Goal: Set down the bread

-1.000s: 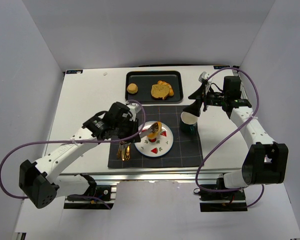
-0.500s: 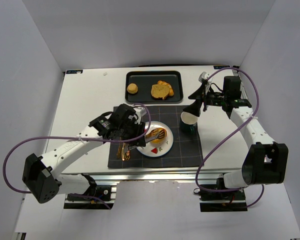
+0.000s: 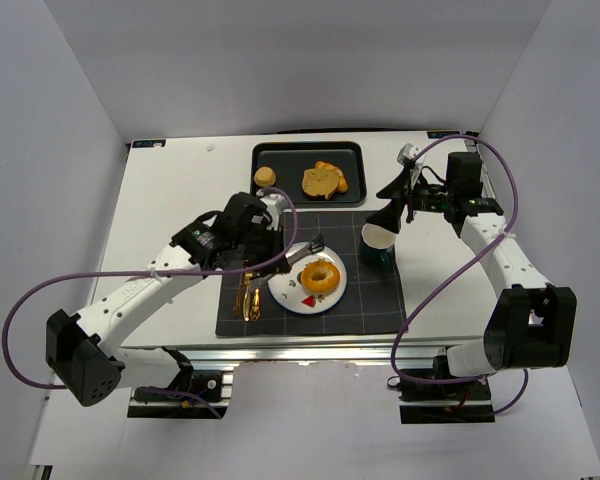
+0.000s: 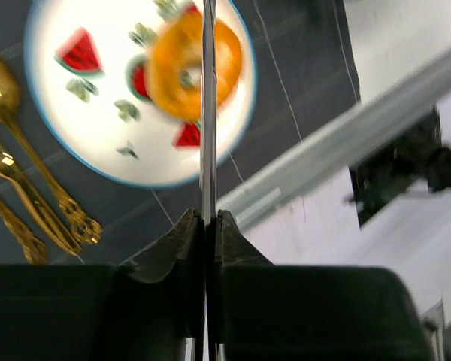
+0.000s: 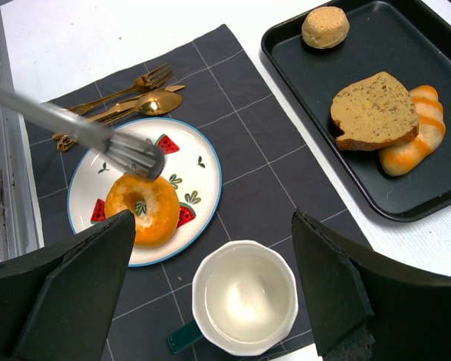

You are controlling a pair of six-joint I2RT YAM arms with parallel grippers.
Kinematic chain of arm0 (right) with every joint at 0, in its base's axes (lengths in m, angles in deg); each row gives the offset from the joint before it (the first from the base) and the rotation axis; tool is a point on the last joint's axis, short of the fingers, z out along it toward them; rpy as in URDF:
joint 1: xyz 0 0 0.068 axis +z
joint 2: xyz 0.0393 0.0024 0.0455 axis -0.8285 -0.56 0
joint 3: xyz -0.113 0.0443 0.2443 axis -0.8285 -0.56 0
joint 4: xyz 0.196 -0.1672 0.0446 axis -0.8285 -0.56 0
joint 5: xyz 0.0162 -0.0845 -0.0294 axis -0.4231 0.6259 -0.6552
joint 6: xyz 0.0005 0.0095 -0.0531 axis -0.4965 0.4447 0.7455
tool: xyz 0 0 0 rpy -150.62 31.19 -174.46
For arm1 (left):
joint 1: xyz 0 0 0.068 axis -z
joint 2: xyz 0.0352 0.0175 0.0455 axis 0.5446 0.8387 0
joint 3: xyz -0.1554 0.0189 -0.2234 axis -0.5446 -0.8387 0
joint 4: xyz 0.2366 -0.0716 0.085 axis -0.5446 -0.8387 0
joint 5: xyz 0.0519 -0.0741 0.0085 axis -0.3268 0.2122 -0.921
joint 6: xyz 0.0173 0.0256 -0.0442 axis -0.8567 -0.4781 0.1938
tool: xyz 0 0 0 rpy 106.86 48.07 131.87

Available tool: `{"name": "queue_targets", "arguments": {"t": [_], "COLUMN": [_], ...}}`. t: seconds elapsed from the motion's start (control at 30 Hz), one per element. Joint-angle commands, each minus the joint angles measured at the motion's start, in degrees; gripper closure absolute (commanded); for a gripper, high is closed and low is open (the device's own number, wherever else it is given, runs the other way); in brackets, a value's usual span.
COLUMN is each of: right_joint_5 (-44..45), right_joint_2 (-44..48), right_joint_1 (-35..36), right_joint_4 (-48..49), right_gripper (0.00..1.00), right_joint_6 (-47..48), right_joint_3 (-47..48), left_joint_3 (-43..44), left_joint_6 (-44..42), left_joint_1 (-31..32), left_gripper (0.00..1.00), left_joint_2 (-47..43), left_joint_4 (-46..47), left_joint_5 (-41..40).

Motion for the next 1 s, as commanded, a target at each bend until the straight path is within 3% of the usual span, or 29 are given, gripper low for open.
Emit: {"name": "queue_targets", "arguments": {"t": [0.0,0.13,0.27,0.6,0.97], "right_joint_5": [-1.6,-2.04,-2.39,-2.39,-2.04], "right_joint_2": [0.84,0.66,0.66,1.19,1.01], "right_joint_1": [-0.29,-0.21,-0.21,-0.29,-0.29], "right_joint_4": [1.15,1.59,2.03,3.88,4.32], "right_gripper": [0.12,0.12,0.12,0.12,0.12], "right_joint_6": [0.01,-0.34,-0.7,-1.4,-1.4], "right_joint_3": [-0.03,-0.29,-0.29,-0.73,-1.35], "left_joint_3": [1.46,2.16,5.23,18.67,21.76], "left_joint_6": [2.72,6.49,8.08,4.49,4.3], "left_joint_1": [-5.05,-12.95,-16.57,-21.32,-22.38], "left_gripper": [0.85,0.78,0.7,0.53,0.5], "left_joint_2": [1.08,4.59,12.24,31.66,37.57], "left_joint_4": [5.3,16.87,23.32,23.16,25.0], "left_joint_5": [-1.94,-1.14,0.44,1.24,5.54]}}
